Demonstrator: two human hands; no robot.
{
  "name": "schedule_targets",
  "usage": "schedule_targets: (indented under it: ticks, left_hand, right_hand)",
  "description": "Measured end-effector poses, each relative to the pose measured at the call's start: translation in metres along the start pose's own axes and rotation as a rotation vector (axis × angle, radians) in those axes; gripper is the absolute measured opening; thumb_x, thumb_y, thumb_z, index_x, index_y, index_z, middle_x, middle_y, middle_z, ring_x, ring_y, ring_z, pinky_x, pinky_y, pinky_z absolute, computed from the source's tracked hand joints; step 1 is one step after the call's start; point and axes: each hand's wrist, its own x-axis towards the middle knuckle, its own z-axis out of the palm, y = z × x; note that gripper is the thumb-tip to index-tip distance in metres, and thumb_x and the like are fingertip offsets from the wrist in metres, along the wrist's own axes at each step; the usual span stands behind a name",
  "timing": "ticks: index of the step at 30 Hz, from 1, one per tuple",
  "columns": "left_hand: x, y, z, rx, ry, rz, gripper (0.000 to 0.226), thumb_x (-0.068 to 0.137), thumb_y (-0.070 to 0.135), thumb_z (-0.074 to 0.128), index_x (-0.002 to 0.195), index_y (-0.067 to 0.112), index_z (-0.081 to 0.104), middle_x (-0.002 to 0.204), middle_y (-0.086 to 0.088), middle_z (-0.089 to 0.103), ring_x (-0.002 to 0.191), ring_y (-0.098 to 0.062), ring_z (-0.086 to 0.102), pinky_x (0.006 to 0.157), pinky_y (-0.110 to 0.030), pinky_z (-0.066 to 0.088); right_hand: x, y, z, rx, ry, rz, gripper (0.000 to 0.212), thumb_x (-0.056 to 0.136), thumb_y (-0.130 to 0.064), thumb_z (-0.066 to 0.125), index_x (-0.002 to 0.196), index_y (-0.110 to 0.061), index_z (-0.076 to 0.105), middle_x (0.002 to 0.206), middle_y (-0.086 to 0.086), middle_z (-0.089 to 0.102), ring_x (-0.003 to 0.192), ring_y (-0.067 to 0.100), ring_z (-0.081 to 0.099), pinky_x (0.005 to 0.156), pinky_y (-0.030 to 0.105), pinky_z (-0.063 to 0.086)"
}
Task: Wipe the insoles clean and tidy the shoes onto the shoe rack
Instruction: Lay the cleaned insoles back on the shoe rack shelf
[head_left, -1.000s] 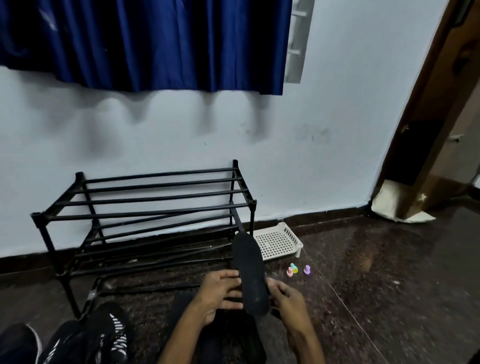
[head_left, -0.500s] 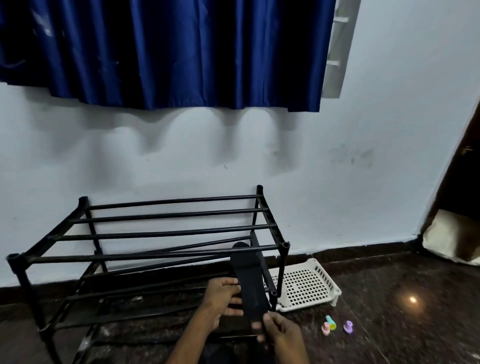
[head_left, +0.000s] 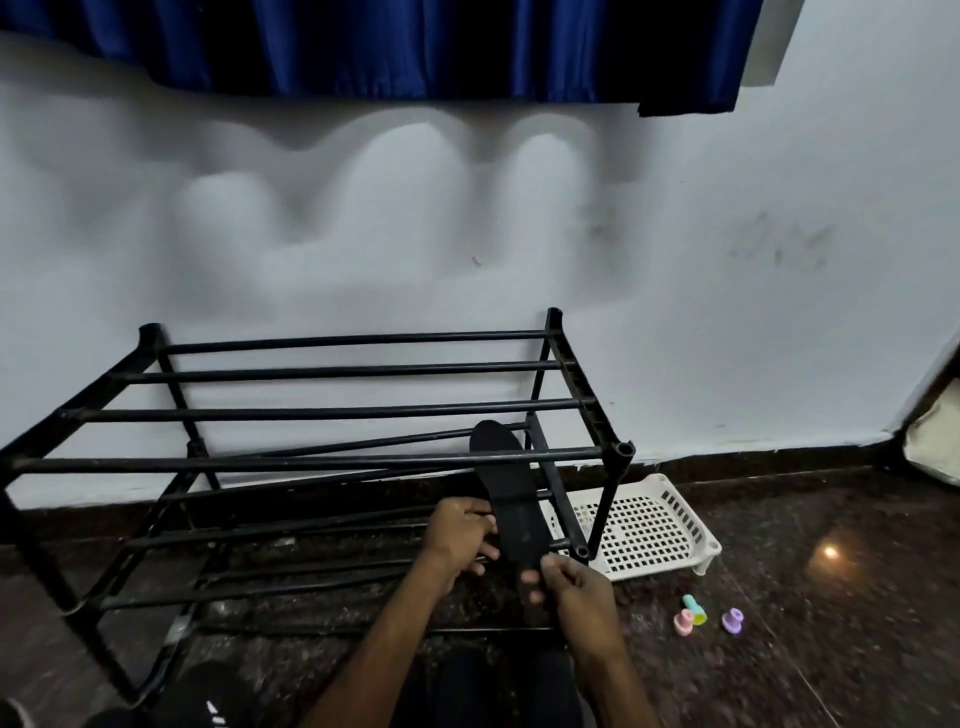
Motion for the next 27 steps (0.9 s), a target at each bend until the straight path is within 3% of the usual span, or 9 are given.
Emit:
schedule_targets:
  ticks: [8,11,13,15,18,21,25,27]
  left_hand:
    - [0.003,-0.014,-0.002,0.193,0.097,0.105,0.012,0.095,0.009,0.056,0.101,0.014,0.065,0.080,-0.003,0.071,0.043,-0.011,0.057,0.034,-0.018,0.038]
    - [-0.001,-0.017,-0.005,0.364,0.163,0.172,0.010,0.091,0.016,0.063,0.093,0.019,0.072,0.084,-0.001,0.075,0.065,-0.021,0.070,0.059,-0.024,0.053]
    - [-0.008,-0.019,-0.007,0.481,0.212,0.192,0.012,0.091,0.019,0.063,0.094,0.021,0.074,0.091,0.003,0.076,0.086,-0.017,0.071,0.075,-0.024,0.051]
    - [-0.019,-0.019,-0.010,0.511,0.265,0.228,0.013,0.093,0.021,0.061,0.098,0.024,0.073,0.096,0.006,0.074,0.093,-0.014,0.069,0.079,-0.024,0.049]
    - [-0.048,-0.018,-0.004,0.447,0.350,0.368,0.010,0.095,0.031,0.060,0.090,0.030,0.069,0.083,0.011,0.070,0.078,-0.010,0.066,0.068,-0.029,0.051]
    - [-0.084,-0.030,0.012,0.429,0.400,0.392,0.041,0.094,0.058,0.047,0.074,0.028,0.066,0.059,0.009,0.063,0.055,-0.005,0.058,0.054,-0.029,0.046]
    - [-0.113,-0.061,0.047,0.446,0.259,0.290,0.062,0.096,0.063,0.033,0.056,0.029,0.066,0.051,0.011,0.063,0.053,-0.004,0.061,0.057,-0.024,0.045]
    - [-0.120,-0.097,0.060,0.497,0.148,0.192,0.058,0.100,0.056,0.036,0.059,0.027,0.067,0.054,0.009,0.065,0.059,-0.007,0.064,0.062,-0.025,0.049]
  right_hand:
    - [0.012,0.011,0.003,-0.031,0.019,0.050,0.017,0.099,-0.007,0.053,0.092,0.003,0.066,0.064,0.004,0.069,0.044,0.007,0.049,0.045,0.019,0.043]
    - [0.013,0.017,0.001,-0.067,0.015,0.066,0.017,0.098,-0.007,0.054,0.090,0.002,0.066,0.061,0.004,0.068,0.042,0.007,0.048,0.045,0.020,0.042]
    - [0.008,0.021,-0.004,-0.087,0.013,0.079,0.019,0.098,-0.007,0.054,0.088,0.001,0.067,0.060,0.005,0.067,0.041,0.008,0.048,0.047,0.021,0.041]
    - [0.001,0.025,-0.011,-0.096,0.016,0.099,0.022,0.099,-0.009,0.054,0.083,-0.003,0.068,0.058,0.004,0.066,0.040,0.008,0.047,0.045,0.019,0.039]
    - [-0.017,0.030,-0.030,-0.105,0.041,0.110,0.033,0.100,-0.017,0.053,0.074,-0.004,0.068,0.050,0.002,0.059,0.038,0.008,0.044,0.040,0.017,0.033]
    - [-0.037,0.042,-0.053,-0.103,0.092,0.124,0.048,0.099,-0.024,0.055,0.056,-0.005,0.061,0.041,0.004,0.047,0.032,0.010,0.039,0.038,0.015,0.028]
    - [-0.064,0.064,-0.089,-0.036,0.193,0.163,0.046,0.090,-0.029,0.068,0.051,-0.006,0.057,0.040,0.005,0.044,0.032,0.011,0.038,0.038,0.015,0.029]
    - [-0.081,0.087,-0.109,-0.015,0.240,0.199,0.037,0.092,-0.016,0.066,0.057,-0.004,0.060,0.043,0.004,0.049,0.039,0.012,0.043,0.038,0.017,0.034]
